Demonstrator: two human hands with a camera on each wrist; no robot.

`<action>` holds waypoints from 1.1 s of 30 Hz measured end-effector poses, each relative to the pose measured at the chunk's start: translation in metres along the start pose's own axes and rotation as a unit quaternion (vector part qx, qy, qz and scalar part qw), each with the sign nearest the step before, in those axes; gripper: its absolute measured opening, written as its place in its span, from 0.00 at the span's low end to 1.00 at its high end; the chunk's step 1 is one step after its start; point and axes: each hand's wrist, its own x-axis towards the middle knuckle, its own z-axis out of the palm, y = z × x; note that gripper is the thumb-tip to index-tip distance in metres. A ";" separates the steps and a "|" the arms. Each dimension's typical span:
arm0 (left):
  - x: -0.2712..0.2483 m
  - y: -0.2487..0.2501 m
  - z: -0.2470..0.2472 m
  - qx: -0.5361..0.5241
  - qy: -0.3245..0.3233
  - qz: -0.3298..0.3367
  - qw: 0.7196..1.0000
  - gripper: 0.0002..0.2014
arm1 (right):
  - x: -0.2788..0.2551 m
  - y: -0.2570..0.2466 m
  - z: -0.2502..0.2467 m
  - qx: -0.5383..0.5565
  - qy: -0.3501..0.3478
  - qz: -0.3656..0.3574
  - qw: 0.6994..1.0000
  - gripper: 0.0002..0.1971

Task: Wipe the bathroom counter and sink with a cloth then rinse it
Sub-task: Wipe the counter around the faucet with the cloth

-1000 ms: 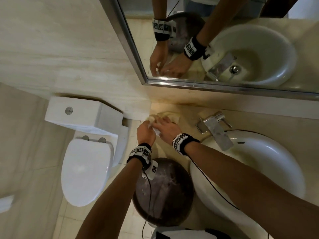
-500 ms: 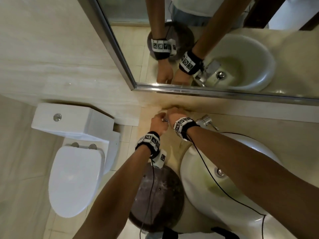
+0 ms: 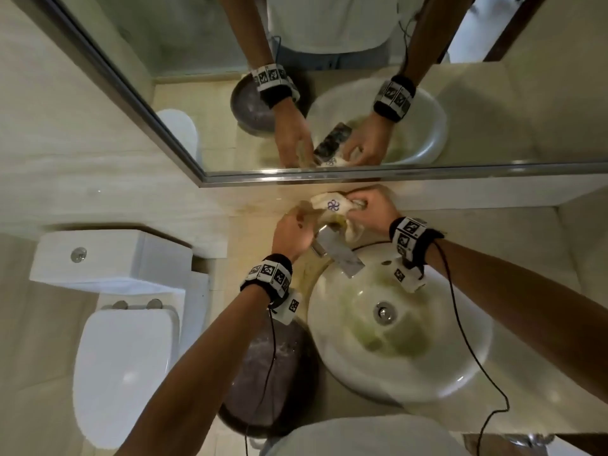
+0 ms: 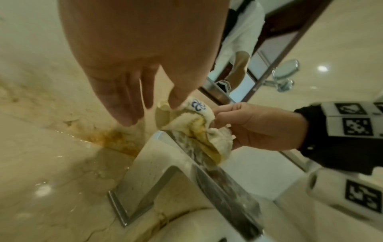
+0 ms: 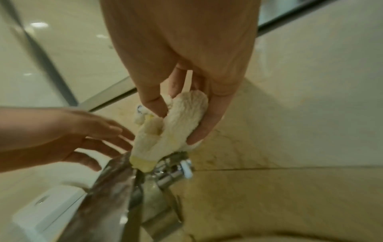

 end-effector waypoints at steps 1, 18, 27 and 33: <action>-0.003 0.000 0.008 0.021 -0.048 0.004 0.999 0.17 | -0.005 0.013 -0.007 0.000 0.012 0.013 1.000 0.23; -0.016 0.012 0.036 0.157 -0.037 0.004 0.987 0.18 | 0.015 0.096 0.017 -0.152 -0.044 0.076 0.984 0.14; -0.012 0.015 0.031 0.158 -0.057 -0.002 0.986 0.20 | 0.014 0.073 0.064 -0.182 -0.132 0.003 0.975 0.09; -0.004 0.021 0.016 0.189 -0.136 -0.005 0.973 0.14 | -0.009 0.087 0.064 -0.137 -0.094 0.043 0.985 0.07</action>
